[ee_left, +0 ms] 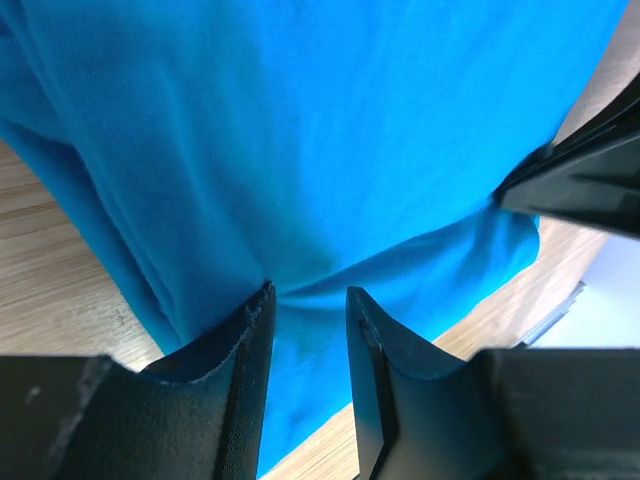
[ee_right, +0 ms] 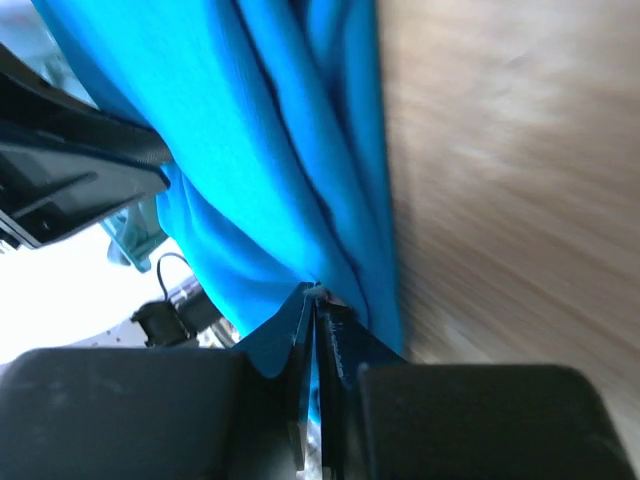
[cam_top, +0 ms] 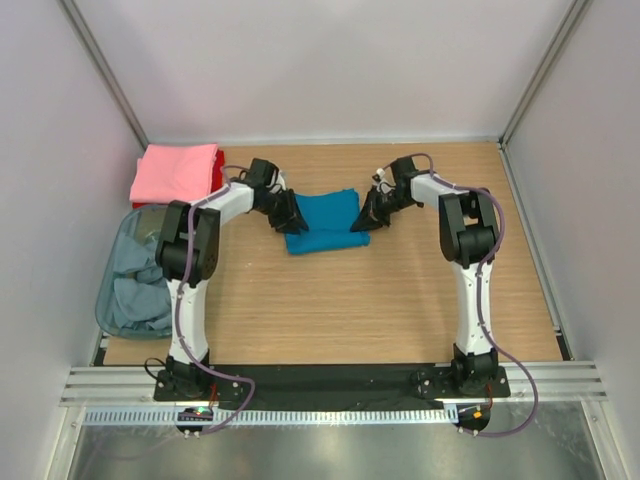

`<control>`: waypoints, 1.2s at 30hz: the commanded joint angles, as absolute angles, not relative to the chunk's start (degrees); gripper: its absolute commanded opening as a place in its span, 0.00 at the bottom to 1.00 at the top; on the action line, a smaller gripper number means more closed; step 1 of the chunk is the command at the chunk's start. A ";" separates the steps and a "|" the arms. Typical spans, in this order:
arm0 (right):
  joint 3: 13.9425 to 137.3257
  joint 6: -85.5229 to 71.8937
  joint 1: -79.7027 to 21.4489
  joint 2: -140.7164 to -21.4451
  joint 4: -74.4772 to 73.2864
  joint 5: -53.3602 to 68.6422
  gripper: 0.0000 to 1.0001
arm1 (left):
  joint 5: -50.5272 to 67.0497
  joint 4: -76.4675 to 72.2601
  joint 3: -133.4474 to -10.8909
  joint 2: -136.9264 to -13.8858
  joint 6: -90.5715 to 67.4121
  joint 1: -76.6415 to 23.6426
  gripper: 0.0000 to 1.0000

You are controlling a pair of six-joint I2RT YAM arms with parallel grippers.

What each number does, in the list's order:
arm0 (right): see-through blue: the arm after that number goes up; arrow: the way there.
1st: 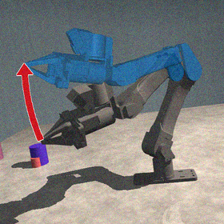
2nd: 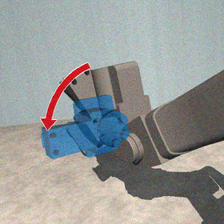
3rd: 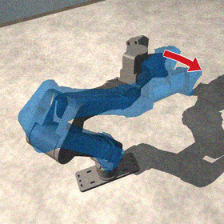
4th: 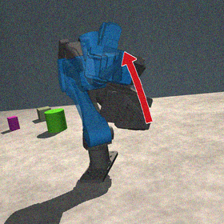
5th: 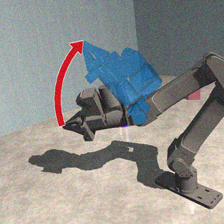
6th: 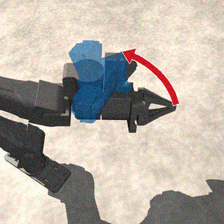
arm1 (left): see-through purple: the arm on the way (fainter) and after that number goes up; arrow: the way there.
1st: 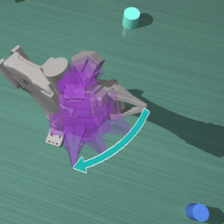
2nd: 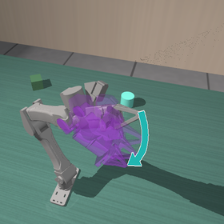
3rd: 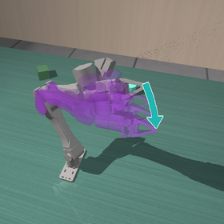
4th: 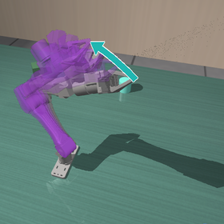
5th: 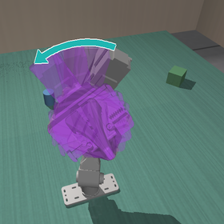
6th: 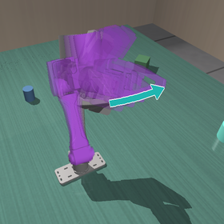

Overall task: Fold and stack the t-shirts
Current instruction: Fold the tshirt

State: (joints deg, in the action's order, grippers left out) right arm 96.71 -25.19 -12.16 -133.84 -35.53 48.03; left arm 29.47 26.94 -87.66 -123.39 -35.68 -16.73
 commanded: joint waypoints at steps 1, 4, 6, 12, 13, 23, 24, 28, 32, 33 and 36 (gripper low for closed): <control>96.24 -25.22 -11.69 -130.17 -33.31 46.48 0.13 | 24.17 30.48 -90.60 -123.84 -31.55 -16.17 0.37; 95.89 -26.89 -12.21 -126.75 -32.78 47.19 0.14 | 24.17 34.09 -95.35 -121.74 -30.94 -16.35 0.40; 95.89 -27.68 -12.74 -124.90 -32.52 47.81 0.14 | 25.91 34.80 -96.41 -119.45 -31.11 -16.87 0.41; 95.28 -28.74 -16.61 -123.57 -31.48 49.22 0.14 | 30.84 31.49 -87.14 -114.36 -33.83 -19.33 0.41; 94.93 -28.83 -16.70 -124.10 -30.94 49.22 0.14 | 31.28 30.25 -85.10 -113.82 -34.27 -19.68 0.41; 88.86 -24.96 -15.29 -131.22 -29.53 46.67 0.14 | 28.39 25.75 -71.55 -113.38 -34.98 -19.95 0.40; 88.86 -24.26 -15.21 -130.87 -29.79 46.41 0.15 | 28.21 26.54 -71.54 -113.29 -34.89 -19.52 0.40; 87.89 -26.01 -15.38 -125.96 -30.32 46.76 0.19 | 26.64 30.66 -74.52 -111.27 -34.11 -19.07 0.40; 86.84 -27.25 -15.38 -117.53 -33.73 43.78 0.31 | 24.09 37.17 -81.37 -109.78 -32.70 -19.07 0.43; 86.75 -26.99 -15.29 -116.64 -35.23 42.12 0.31 | 24.08 38.05 -83.39 -109.78 -32.70 -19.07 0.43; 84.65 -25.84 -15.29 -112.96 -38.06 36.48 0.31 | 25.48 38.50 -86.30 -110.56 -33.66 -19.07 0.44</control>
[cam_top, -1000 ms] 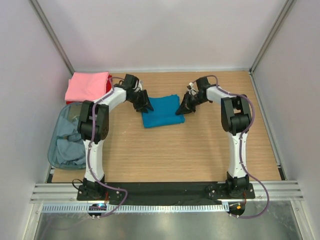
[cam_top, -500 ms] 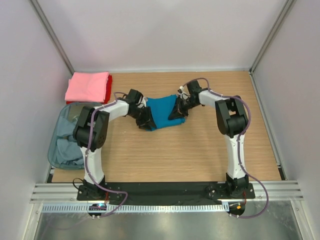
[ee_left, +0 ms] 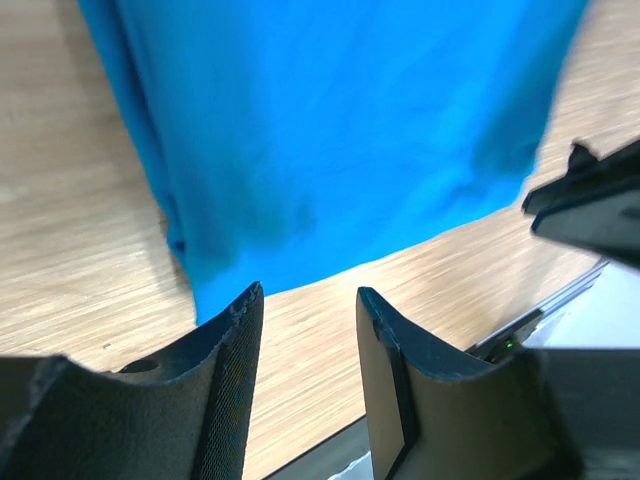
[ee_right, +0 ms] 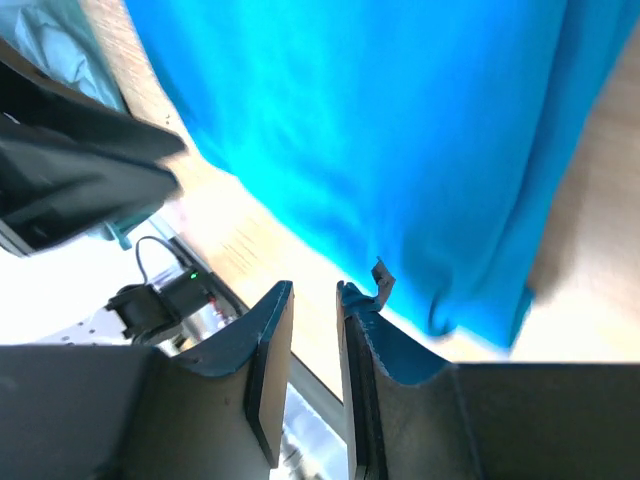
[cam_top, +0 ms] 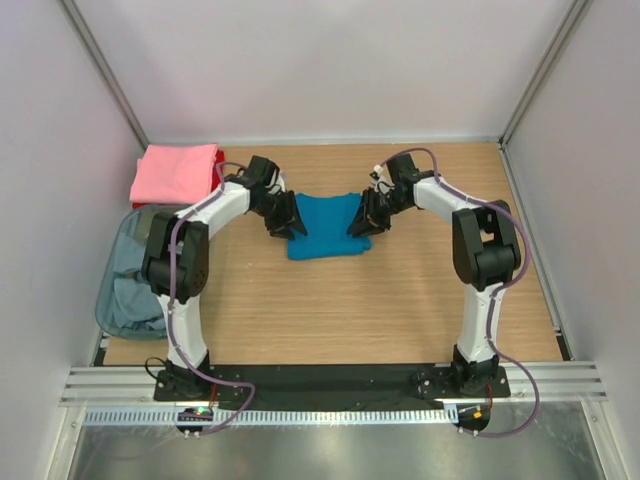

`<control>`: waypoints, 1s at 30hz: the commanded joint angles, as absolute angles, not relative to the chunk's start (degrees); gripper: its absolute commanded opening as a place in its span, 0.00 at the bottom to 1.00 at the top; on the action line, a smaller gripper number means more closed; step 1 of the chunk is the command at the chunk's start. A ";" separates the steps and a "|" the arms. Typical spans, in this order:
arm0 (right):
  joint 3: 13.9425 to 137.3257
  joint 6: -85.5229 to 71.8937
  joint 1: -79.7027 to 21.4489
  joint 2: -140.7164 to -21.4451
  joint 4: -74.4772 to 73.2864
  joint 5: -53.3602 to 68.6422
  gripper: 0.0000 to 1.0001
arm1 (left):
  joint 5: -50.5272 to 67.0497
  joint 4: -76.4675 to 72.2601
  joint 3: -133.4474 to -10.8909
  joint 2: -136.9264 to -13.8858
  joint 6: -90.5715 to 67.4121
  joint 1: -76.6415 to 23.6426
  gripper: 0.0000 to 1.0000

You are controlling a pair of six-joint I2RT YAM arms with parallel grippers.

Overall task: Fold and stack the t-shirts
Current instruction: Fold the tshirt

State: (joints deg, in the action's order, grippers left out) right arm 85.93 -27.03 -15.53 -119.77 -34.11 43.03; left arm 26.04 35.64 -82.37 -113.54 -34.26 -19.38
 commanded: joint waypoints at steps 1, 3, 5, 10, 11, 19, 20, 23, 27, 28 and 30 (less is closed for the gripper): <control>83.07 -25.67 -15.29 -112.07 -37.97 35.52 0.32 | 26.01 38.50 -88.05 -110.91 -34.10 -19.07 0.44; 82.44 -24.88 -15.38 -110.92 -38.93 32.70 0.31 | 27.41 37.19 -89.20 -112.31 -34.89 -19.25 0.44; 82.09 -24.09 -15.38 -111.09 -39.46 32.09 0.31 | 28.74 36.48 -90.43 -113.72 -35.33 -19.25 0.44; 83.23 -22.24 -15.29 -113.11 -40.60 28.39 0.27 | 29.79 35.77 -91.58 -119.95 -35.07 -19.07 0.43; 84.02 -21.80 -15.12 -113.55 -40.95 28.13 0.26 | 29.88 35.77 -91.76 -120.67 -34.72 -19.16 0.43; 84.64 -22.15 -14.94 -116.63 -40.08 27.34 0.26 | 28.04 36.21 -92.90 -124.45 -32.87 -19.07 0.43; 84.64 -22.06 -15.03 -116.63 -39.82 27.25 0.26 | 27.95 36.47 -92.99 -124.63 -32.78 -18.99 0.43; 84.73 -21.89 -14.94 -117.16 -39.64 26.55 0.26 | 27.95 36.47 -93.16 -125.07 -32.70 -19.07 0.43; 84.82 -22.67 -14.94 -117.95 -38.76 28.12 0.25 | 27.95 36.56 -93.43 -125.24 -32.70 -18.98 0.43; 84.64 -22.85 -14.94 -117.78 -38.15 28.47 0.25 | 27.86 36.56 -93.34 -125.33 -32.70 -19.07 0.43; 84.03 -23.38 -15.03 -117.51 -37.44 28.92 0.25 | 27.77 36.56 -93.43 -125.16 -32.70 -18.99 0.43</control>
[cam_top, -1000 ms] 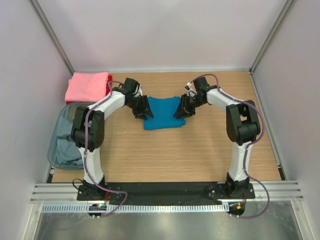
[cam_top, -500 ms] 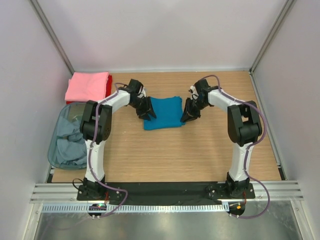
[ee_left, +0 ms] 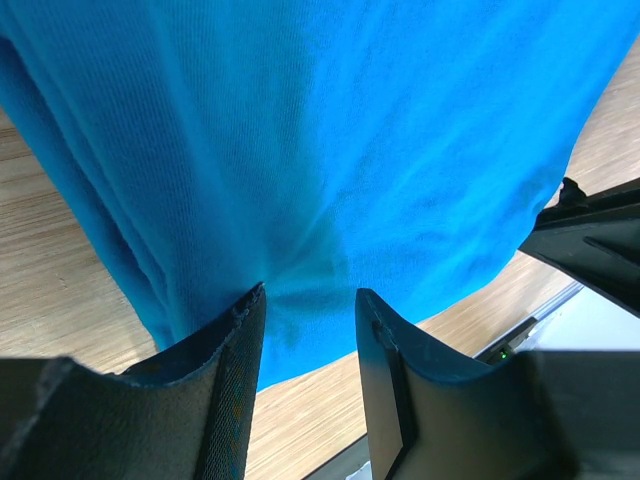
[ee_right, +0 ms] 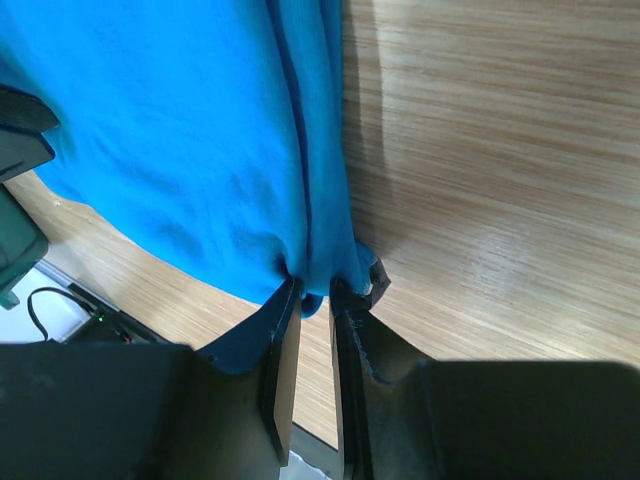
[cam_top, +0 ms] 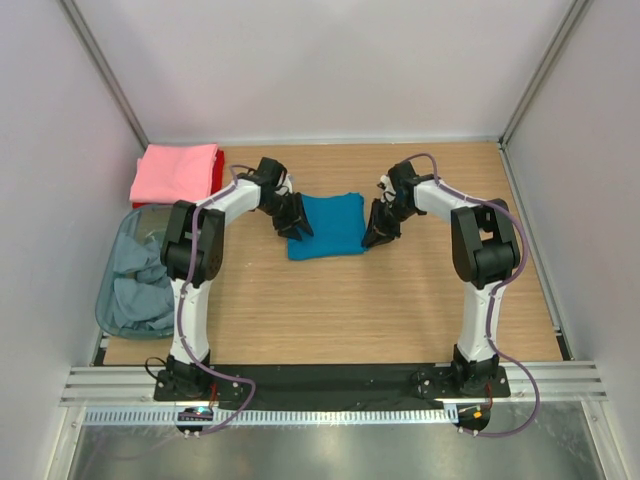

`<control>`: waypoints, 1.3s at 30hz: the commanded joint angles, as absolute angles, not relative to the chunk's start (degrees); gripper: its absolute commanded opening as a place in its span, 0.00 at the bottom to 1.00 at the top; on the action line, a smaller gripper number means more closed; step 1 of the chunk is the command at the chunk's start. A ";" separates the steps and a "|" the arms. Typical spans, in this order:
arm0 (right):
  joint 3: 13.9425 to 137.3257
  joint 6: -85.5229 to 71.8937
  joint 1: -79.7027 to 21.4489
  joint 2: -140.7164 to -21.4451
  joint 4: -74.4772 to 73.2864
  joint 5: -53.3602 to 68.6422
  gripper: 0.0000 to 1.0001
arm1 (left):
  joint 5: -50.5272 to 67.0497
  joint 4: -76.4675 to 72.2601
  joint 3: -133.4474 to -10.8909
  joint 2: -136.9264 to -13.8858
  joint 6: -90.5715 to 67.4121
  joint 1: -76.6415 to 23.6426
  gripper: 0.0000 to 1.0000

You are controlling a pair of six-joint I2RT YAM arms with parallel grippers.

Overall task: Fold and stack the t-shirts
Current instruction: Fold the tshirt

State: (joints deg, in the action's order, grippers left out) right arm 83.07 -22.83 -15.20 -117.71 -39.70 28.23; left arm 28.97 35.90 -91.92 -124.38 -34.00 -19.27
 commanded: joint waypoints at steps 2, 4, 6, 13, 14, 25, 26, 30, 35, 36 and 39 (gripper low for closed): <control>83.76 -23.64 -14.94 -117.33 -37.18 29.18 0.25 | 27.60 36.56 -93.52 -125.24 -32.61 -19.07 0.43; 83.32 -24.08 -15.03 -117.51 -36.48 29.79 0.25 | 27.69 36.56 -93.52 -125.42 -32.61 -19.07 0.43; 82.62 -25.04 -14.94 -117.33 -35.69 30.49 0.25 | 27.77 36.48 -93.52 -125.42 -32.69 -18.98 0.43; 82.00 -26.28 -14.94 -117.33 -34.02 30.59 0.27 | 27.77 36.47 -93.43 -125.24 -32.52 -19.07 0.43; 81.91 -26.54 -14.94 -117.51 -33.84 30.59 0.27 | 27.77 36.47 -93.43 -125.24 -32.52 -19.07 0.43; 81.30 -24.26 -13.36 -115.05 -36.99 28.39 0.01 | 23.39 38.75 -94.92 -127.88 -29.27 -18.81 0.43; 81.30 -23.91 -12.49 -114.79 -37.35 28.30 0.01 | 22.77 38.85 -95.01 -128.23 -28.48 -18.81 0.43; 81.73 -22.15 -11.43 -114.34 -38.49 27.86 0.01 | 20.92 40.25 -95.98 -129.90 -26.20 -18.72 0.43; 81.39 -22.06 -11.51 -114.08 -38.15 29.00 0.01 | 19.95 40.52 -95.28 -129.64 -24.70 -18.63 0.43; 81.39 -22.15 -11.43 -114.08 -38.23 29.18 0.01 | 19.95 40.43 -95.10 -129.46 -24.70 -18.63 0.43; 80.95 -22.24 -11.43 -113.21 -38.23 31.11 0.01 | 20.04 40.34 -95.27 -129.29 -24.43 -18.55 0.43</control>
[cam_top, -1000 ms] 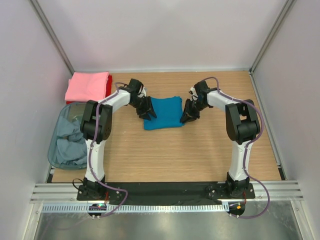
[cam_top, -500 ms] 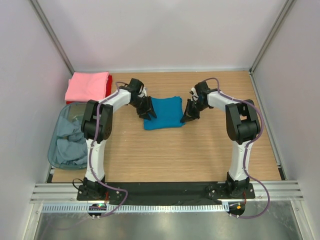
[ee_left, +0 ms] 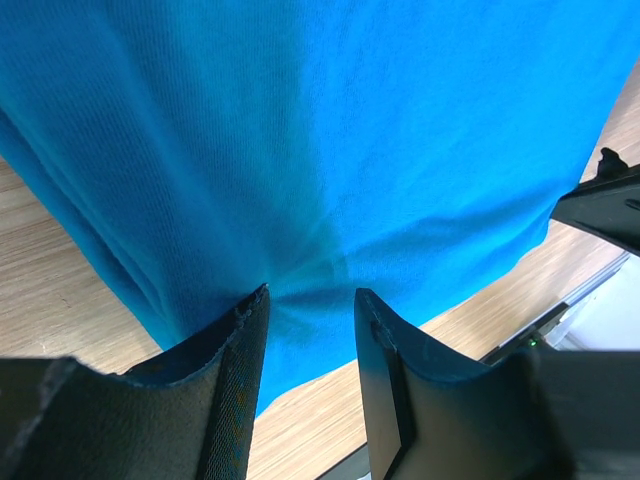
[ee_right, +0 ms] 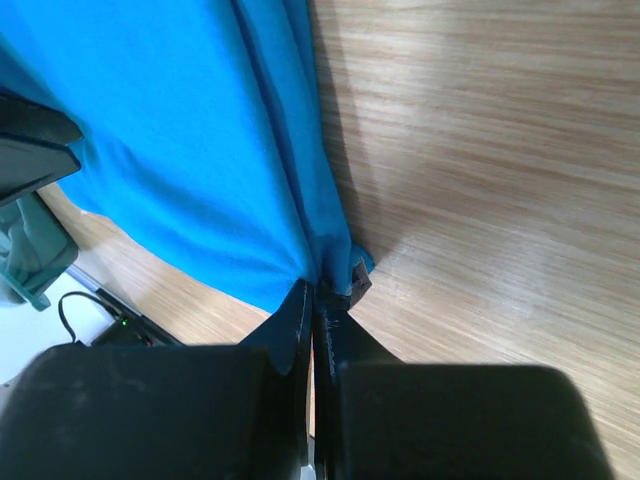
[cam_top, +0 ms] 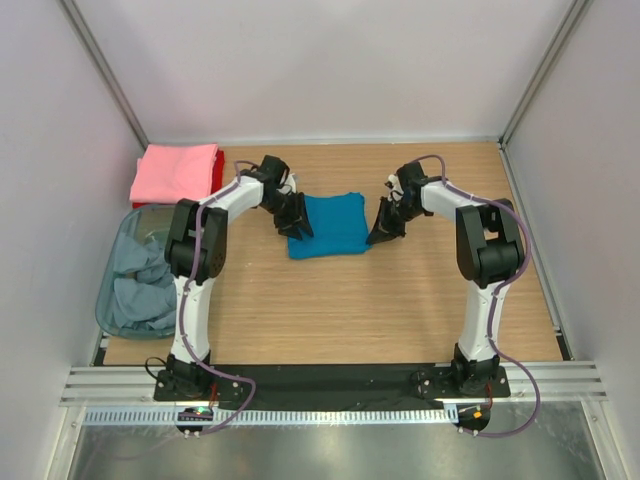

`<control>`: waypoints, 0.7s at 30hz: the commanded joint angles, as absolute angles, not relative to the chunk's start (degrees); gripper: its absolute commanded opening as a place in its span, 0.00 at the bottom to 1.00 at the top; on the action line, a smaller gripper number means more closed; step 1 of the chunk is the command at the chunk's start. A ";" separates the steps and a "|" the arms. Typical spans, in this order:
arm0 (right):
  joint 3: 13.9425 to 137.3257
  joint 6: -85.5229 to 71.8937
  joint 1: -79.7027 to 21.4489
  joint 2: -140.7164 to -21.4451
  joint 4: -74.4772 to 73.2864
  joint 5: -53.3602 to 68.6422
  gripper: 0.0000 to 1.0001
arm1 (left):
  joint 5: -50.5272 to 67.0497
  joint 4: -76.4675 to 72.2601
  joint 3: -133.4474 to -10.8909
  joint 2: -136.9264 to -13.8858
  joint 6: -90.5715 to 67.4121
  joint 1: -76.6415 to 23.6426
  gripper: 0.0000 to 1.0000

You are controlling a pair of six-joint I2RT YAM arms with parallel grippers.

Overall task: Fold and stack the t-shirts
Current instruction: Fold the tshirt

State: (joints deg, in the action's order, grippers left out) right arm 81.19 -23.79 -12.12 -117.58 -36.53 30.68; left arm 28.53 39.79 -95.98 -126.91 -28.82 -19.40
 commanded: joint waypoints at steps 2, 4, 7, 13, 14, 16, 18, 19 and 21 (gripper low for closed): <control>80.34 -21.54 -11.51 -112.24 -38.49 31.30 0.01 | 19.95 40.34 -95.54 -129.55 -24.43 -18.63 0.43; 79.54 -20.66 -11.51 -111.54 -39.80 29.36 0.01 | 20.21 40.17 -95.71 -129.99 -24.61 -18.46 0.43; 77.52 -19.51 -11.34 -111.27 -40.25 25.85 0.01 | 20.30 40.08 -96.32 -130.78 -24.70 -18.02 0.43; 76.47 -18.55 -11.34 -110.30 -40.96 23.91 0.01 | 18.55 41.48 -97.91 -130.96 -22.85 -17.75 0.43; 76.46 -18.54 -11.25 -110.13 -40.87 24.08 0.01 | 18.81 41.48 -98.35 -131.04 -22.59 -17.67 0.43; 76.03 -18.81 -11.25 -109.95 -40.08 25.31 0.01 | 19.60 41.49 -98.53 -131.13 -22.94 -17.23 0.43; 76.37 -19.07 -11.34 -109.95 -39.99 25.31 0.01 | 20.21 41.40 -98.87 -131.22 -23.38 -17.14 0.43; 76.64 -19.07 -11.34 -110.13 -39.82 25.66 0.01 | 20.56 41.40 -99.14 -131.05 -23.38 -17.14 0.43; 78.04 -19.25 -11.34 -110.48 -40.42 26.01 0.01 | 21.27 41.83 -100.10 -130.52 -23.73 -17.14 0.44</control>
State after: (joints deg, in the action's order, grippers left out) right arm 76.82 -20.84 -12.14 -112.88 -38.02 28.32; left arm 28.84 42.13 -98.80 -128.38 -26.83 -19.33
